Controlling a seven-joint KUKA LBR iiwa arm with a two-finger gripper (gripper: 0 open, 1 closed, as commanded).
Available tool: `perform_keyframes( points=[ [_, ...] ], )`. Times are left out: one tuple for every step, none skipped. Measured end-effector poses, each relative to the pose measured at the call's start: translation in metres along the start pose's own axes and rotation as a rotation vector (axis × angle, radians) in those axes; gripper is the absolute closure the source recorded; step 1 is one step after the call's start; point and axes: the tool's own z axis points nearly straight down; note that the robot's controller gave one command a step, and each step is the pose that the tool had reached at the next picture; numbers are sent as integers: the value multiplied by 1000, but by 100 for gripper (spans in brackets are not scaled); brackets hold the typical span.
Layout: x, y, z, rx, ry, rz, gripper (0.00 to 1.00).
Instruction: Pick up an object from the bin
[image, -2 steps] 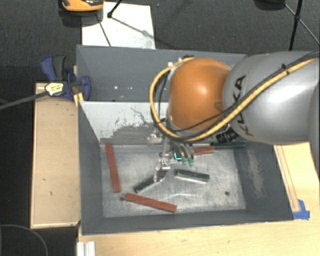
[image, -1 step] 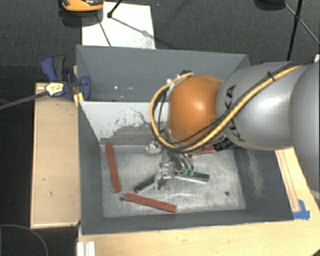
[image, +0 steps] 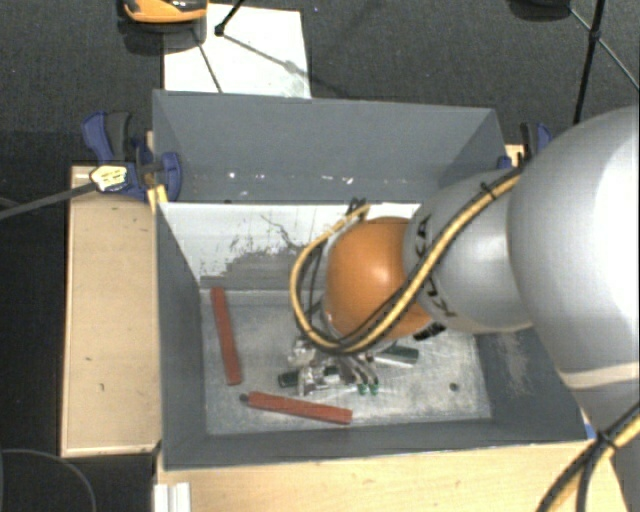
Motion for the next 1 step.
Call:
perform_keyframes(
  points=[
    [0,0,0,0,0,2,100]
  ],
)
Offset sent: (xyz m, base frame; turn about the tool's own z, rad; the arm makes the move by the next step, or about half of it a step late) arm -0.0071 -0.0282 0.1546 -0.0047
